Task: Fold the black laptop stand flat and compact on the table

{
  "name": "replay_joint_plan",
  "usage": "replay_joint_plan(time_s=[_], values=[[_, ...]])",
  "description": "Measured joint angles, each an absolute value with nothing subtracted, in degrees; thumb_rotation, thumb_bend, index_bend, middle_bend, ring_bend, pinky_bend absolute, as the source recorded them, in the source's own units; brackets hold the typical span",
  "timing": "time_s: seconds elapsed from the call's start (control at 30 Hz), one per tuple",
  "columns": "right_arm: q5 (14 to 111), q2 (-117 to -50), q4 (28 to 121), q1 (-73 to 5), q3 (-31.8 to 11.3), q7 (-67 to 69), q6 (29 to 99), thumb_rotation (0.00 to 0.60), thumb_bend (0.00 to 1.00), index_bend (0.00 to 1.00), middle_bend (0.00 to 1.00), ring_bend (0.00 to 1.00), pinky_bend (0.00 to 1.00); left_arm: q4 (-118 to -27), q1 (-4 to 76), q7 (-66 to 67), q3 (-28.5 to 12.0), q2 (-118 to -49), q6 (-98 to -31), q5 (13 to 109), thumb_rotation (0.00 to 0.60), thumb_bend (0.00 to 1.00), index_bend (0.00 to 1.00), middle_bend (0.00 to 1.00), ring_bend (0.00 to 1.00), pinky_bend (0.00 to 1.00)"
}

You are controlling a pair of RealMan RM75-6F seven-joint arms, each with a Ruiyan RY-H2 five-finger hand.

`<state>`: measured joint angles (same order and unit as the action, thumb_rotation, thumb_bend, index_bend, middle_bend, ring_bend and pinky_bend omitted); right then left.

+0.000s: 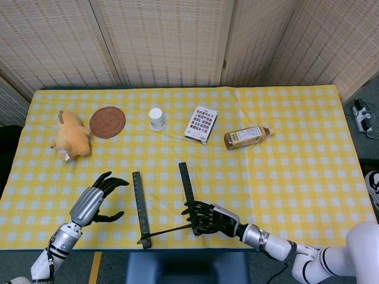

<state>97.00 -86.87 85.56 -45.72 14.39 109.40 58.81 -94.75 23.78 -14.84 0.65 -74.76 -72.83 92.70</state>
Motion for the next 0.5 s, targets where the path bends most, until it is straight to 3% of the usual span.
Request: replay_joint_plan(time_s=[0.23,0.5], values=[[97.06,-86.23,85.8,-44.63,13.5,105.38,60.66,0.6,0.25,0.14,0.23,0.27,0.13,-94.43,24.0,-15.02,0.27,-74.38,-72.58,92.36,0.6,0.27,0.25,0.28,0.21,0.08],[97.78,-85.44,87.27,-44.13,11.63,98.38,62.42,0.6,0.25,0.03,0.19,0.23,0.08,-94.41,24.22,-16.28,0.77,-72.87,-71.94,92.8,0.6,0.27,0.24,0.28,0.2,0.07]])
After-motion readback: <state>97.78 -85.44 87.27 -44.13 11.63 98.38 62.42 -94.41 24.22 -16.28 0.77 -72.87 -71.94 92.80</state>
